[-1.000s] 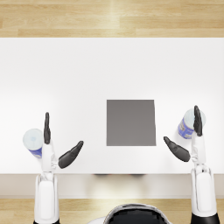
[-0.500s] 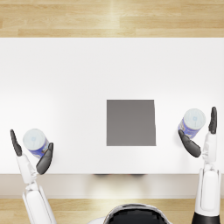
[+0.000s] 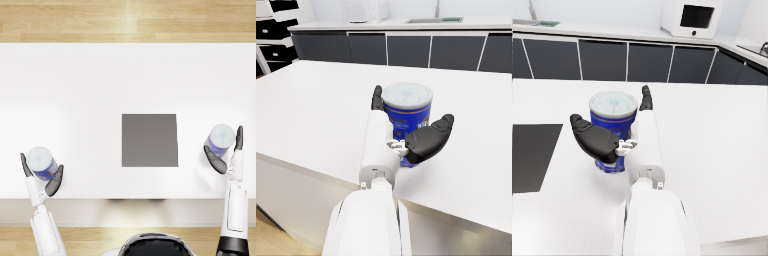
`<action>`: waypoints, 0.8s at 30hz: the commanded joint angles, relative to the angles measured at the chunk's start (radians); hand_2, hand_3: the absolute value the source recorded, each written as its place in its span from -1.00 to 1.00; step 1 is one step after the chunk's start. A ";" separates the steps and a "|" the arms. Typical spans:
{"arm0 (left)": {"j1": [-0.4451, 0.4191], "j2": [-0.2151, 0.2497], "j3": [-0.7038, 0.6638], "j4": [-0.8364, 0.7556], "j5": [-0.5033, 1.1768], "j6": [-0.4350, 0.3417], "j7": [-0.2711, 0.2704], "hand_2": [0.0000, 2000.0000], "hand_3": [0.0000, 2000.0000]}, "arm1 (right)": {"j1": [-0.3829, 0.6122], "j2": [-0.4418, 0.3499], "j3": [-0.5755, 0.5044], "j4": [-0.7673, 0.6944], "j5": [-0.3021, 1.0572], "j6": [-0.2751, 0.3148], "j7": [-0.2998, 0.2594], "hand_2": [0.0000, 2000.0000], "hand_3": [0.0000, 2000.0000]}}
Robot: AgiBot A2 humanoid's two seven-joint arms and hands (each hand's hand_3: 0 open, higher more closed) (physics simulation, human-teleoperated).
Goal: Pick up the blue can on the left and place it in the middle, then pick up the blue can on the right and place it on top of the can in the middle
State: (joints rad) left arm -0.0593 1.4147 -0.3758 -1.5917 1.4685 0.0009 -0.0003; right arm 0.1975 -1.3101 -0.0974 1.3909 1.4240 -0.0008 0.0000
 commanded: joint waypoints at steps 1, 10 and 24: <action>0.021 -0.007 0.009 0.083 0.000 0.000 0.000 -1.00 -1.00 | 0.029 -0.002 -0.007 -0.086 0.000 0.000 0.000 -1.00 -1.00; 0.136 -0.040 0.011 0.284 0.000 0.000 0.000 -1.00 -1.00 | 0.121 -0.021 0.028 -0.216 0.000 0.001 0.000 -1.00 -1.00; 0.128 -0.027 0.110 -0.033 0.000 -0.063 -0.035 1.00 0.52 | 0.092 -0.040 0.040 0.082 0.000 0.129 0.007 1.00 0.52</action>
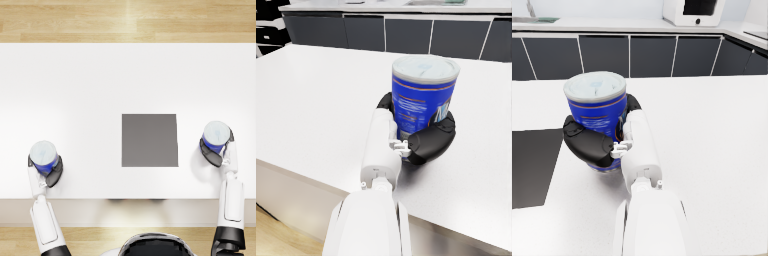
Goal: Pick up the blue can on the left and place it in the middle, then pick up the blue can on the right and place it on top of the can in the middle
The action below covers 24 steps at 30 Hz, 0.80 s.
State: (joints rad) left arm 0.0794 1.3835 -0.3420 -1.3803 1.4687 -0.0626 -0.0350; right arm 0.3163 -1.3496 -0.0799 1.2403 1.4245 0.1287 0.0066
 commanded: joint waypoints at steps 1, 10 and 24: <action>-0.007 0.003 0.112 -0.306 0.000 -0.002 0.009 1.00 0.52 | -0.029 -0.002 0.038 0.267 0.000 -0.002 0.002 1.00 0.52; 0.258 0.077 0.507 -0.200 0.000 -0.022 0.027 1.00 0.52 | -0.043 -0.015 0.137 0.464 0.000 0.021 0.010 1.00 0.52; 0.513 0.160 0.737 0.321 -0.172 -0.009 0.029 1.00 0.52 | -0.047 -0.035 0.114 0.478 0.000 0.027 0.009 1.00 0.52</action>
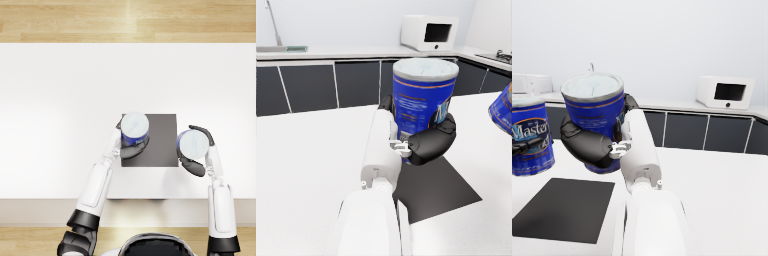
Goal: Pick up the blue can on the left and place it in the middle, then pick up the blue can on the right and place it on top of the can in the middle
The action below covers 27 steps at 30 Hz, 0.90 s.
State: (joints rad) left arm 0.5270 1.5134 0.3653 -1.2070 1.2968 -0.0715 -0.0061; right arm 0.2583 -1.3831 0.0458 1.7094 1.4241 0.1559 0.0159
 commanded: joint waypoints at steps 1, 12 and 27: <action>0.081 0.038 0.046 0.194 -0.007 0.001 0.001 1.00 0.52 | 0.014 -0.003 -0.020 0.004 0.000 -0.002 0.000 1.00 0.52; 0.136 0.050 0.144 0.311 -0.028 -0.019 -0.298 1.00 0.52 | 0.031 -0.020 -0.002 0.053 0.000 -0.010 -0.002 1.00 0.52; -0.070 -0.057 0.062 -0.149 -0.028 0.068 -0.180 -1.00 -1.00 | 0.276 -0.134 0.192 -0.017 0.000 0.034 -0.003 1.00 0.52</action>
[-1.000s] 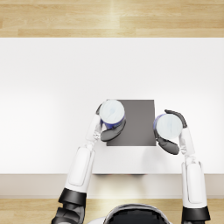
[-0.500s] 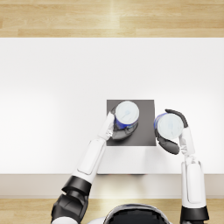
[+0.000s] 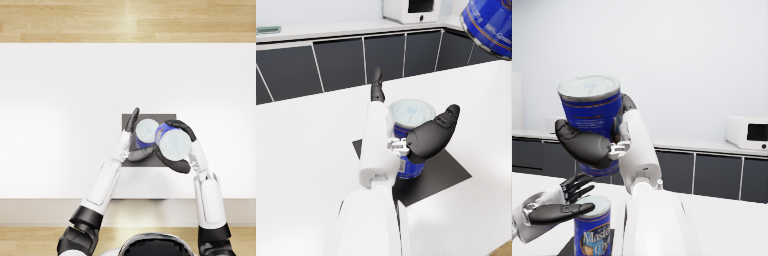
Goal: Pick up the blue can on the left and place it in the middle, then pick up the blue can on the right and place it on top of the can in the middle
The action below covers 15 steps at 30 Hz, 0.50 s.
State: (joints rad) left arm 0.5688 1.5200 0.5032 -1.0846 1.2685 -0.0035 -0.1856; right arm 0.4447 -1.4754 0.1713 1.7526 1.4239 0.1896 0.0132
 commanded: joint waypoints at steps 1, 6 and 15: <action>-0.169 -0.089 -0.127 -0.365 0.000 0.001 0.053 -1.00 -1.00 | 0.113 -0.055 0.084 -0.097 0.000 -0.010 0.000 1.00 0.52; -0.393 -0.158 -0.332 -0.634 -0.001 0.003 0.160 -1.00 -1.00 | 0.325 0.177 0.453 -0.212 0.000 -0.029 -0.001 1.00 0.52; -0.486 -0.191 -0.152 -0.639 -0.001 0.003 0.184 -1.00 -1.00 | 0.259 -0.068 0.226 -0.359 0.000 -0.409 -0.051 1.00 0.52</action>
State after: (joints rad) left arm 0.0878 1.3350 0.3080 -1.7096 1.2681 0.0000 -0.0009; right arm 0.6787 -1.5330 0.4016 1.4196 1.4242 -0.2369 -0.0400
